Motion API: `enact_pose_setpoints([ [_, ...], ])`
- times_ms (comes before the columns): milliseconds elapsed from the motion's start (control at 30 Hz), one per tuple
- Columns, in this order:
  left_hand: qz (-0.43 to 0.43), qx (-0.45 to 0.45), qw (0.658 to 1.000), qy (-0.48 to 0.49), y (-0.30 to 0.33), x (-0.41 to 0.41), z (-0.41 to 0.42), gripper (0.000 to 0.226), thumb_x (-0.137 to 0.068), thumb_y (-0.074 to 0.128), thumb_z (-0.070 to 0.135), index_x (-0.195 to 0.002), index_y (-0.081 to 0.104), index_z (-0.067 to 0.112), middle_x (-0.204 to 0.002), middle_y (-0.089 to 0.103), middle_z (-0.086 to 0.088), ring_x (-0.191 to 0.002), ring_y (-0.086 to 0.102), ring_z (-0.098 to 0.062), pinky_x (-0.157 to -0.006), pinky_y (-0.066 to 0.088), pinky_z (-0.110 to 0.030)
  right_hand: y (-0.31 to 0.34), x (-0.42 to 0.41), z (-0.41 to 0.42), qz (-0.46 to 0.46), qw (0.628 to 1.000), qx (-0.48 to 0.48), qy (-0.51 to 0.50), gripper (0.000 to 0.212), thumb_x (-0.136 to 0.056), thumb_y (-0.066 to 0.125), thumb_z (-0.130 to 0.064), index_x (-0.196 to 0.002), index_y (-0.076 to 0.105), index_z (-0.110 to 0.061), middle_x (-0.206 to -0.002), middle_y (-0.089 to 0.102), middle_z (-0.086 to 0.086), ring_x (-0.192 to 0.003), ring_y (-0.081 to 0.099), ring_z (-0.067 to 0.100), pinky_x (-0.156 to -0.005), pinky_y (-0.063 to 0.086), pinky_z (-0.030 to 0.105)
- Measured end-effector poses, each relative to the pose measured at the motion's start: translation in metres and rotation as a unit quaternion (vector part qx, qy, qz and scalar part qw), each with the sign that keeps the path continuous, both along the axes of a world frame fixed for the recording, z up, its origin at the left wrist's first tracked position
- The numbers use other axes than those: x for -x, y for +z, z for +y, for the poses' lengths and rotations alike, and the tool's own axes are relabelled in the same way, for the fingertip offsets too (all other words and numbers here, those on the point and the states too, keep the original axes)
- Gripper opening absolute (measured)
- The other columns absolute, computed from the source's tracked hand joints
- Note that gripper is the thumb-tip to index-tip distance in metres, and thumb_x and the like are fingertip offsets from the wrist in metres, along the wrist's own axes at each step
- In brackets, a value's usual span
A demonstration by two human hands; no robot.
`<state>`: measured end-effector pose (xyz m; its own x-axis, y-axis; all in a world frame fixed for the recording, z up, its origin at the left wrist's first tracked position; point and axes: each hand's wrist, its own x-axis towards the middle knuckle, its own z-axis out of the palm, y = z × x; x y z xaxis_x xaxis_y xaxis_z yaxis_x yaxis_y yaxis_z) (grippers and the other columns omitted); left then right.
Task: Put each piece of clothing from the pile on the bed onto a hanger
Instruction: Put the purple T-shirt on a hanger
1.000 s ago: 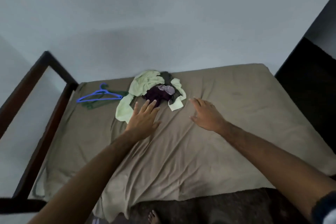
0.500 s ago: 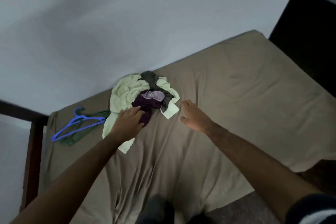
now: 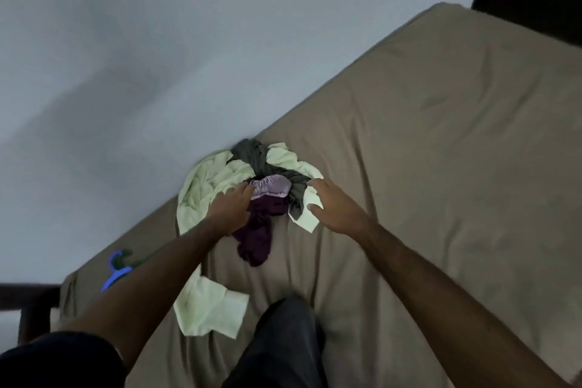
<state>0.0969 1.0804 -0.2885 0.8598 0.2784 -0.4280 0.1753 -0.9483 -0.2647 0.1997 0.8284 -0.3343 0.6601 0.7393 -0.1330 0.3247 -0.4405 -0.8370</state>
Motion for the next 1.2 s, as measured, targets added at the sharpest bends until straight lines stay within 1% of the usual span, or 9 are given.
enact_pose_setpoints([
  [100, -0.017, 0.002, 0.999, -0.042, -0.064, -0.019, 0.056, 0.075, -0.081, 0.065, 0.026, -0.149, 0.032, 0.024, -0.154, 0.035, 0.0, -0.132, 0.046, -0.027, -0.099, 0.045, -0.046, -0.065, 0.005, 0.06, 0.028, 0.999, -0.03, -0.027, 0.044, -0.09, 0.063, -0.013, -0.132, 0.052, -0.006, -0.13, 0.054, 0.015, -0.122, 0.052, 0.03, -0.103, 0.041, 0.039],
  [300, -0.185, 0.22, 0.951, -0.113, -0.162, -0.038, 0.119, 0.022, -0.091, 0.047, 0.03, -0.105, 0.059, 0.017, -0.099, 0.062, 0.002, -0.093, 0.059, -0.022, -0.078, 0.045, -0.037, -0.169, 0.03, 0.166, 0.021, 0.993, -0.109, -0.046, 0.071, -0.088, 0.07, -0.019, -0.15, 0.037, -0.014, -0.149, 0.041, 0.011, -0.137, 0.039, 0.024, -0.113, 0.036, 0.038],
  [500, -0.323, 0.375, 0.86, -0.126, -0.167, -0.033, 0.105, 0.018, -0.096, 0.054, 0.02, -0.081, 0.057, 0.01, -0.079, 0.053, 0.004, -0.078, 0.055, -0.017, -0.069, 0.041, -0.033, -0.177, 0.04, 0.174, 0.031, 0.943, -0.232, -0.238, 0.011, -0.089, 0.07, -0.014, -0.099, 0.067, -0.014, -0.096, 0.07, -0.004, -0.093, 0.064, 0.013, -0.09, 0.051, 0.038],
  [633, -0.353, 0.476, 0.8, -0.094, -0.128, -0.019, 0.08, 0.025, -0.096, 0.062, 0.019, -0.074, 0.051, 0.011, -0.064, 0.05, -0.003, -0.061, 0.045, -0.005, -0.058, 0.036, -0.024, -0.122, 0.055, 0.136, 0.073, 0.931, -0.278, -0.225, 0.014, -0.092, 0.068, -0.019, -0.095, 0.066, -0.006, -0.087, 0.065, 0.001, -0.083, 0.059, 0.011, -0.079, 0.047, 0.032],
  [733, -0.327, 0.511, 0.777, -0.168, -0.081, -0.004, 0.062, 0.018, -0.095, 0.067, 0.023, -0.081, 0.056, 0.019, -0.071, 0.057, 0.002, -0.067, 0.051, -0.002, -0.065, 0.04, -0.02, -0.065, 0.081, 0.101, 0.079, 0.914, -0.306, -0.253, 0.011, -0.097, 0.06, -0.012, -0.099, 0.062, -0.001, -0.085, 0.062, 0.005, -0.078, 0.059, 0.015, -0.069, 0.048, 0.028],
  [833, -0.297, 0.495, 0.773, -0.263, -0.03, 0.013, 0.042, 0.015, -0.092, 0.071, 0.027, -0.101, 0.06, 0.022, -0.091, 0.066, 0.008, -0.084, 0.061, -0.008, -0.077, 0.045, -0.023, -0.001, 0.12, 0.072, 0.017, 0.904, -0.303, -0.302, 0.015, -0.102, 0.052, -0.009, -0.09, 0.058, -0.015, -0.078, 0.063, -0.003, -0.07, 0.061, 0.009, -0.062, 0.05, 0.024],
  [933, -0.315, 0.449, 0.755, -0.359, 0.021, 0.026, 0.018, 0.026, -0.088, 0.074, 0.029, -0.104, 0.059, 0.016, -0.094, 0.061, 0.002, -0.083, 0.056, -0.014, -0.073, 0.042, -0.031, 0.065, 0.161, 0.047, -0.092, 0.885, -0.289, -0.353, 0.017, -0.104, 0.048, -0.006, -0.092, 0.056, -0.015, -0.083, 0.06, 0.002, -0.071, 0.059, 0.008, -0.066, 0.049, 0.02],
  [1100, -0.448, 0.355, 0.694, -0.437, 0.088, 0.044, -0.016, 0.02, -0.093, 0.065, 0.03, -0.088, 0.055, 0.013, -0.085, 0.046, 0.004, -0.079, 0.051, -0.02, -0.064, 0.033, -0.03, 0.155, 0.217, -0.023, -0.249, 0.777, -0.307, -0.491, 0.019, -0.098, 0.056, -0.007, -0.098, 0.065, -0.023, -0.091, 0.059, 0.011, -0.082, 0.061, 0.022, -0.077, 0.054, 0.044],
  [1200, -0.51, 0.256, 0.647, -0.506, 0.11, 0.052, -0.034, 0.035, -0.09, 0.064, 0.048, -0.086, 0.056, 0.014, -0.086, 0.045, 0.0, -0.079, 0.047, -0.02, -0.064, 0.041, -0.034, 0.18, 0.248, -0.072, -0.307, 0.73, -0.284, -0.54, 0.022, -0.099, 0.057, -0.009, -0.104, 0.066, -0.028, -0.088, 0.053, 0.008, -0.071, 0.057, 0.011, -0.069, 0.053, 0.032],
])
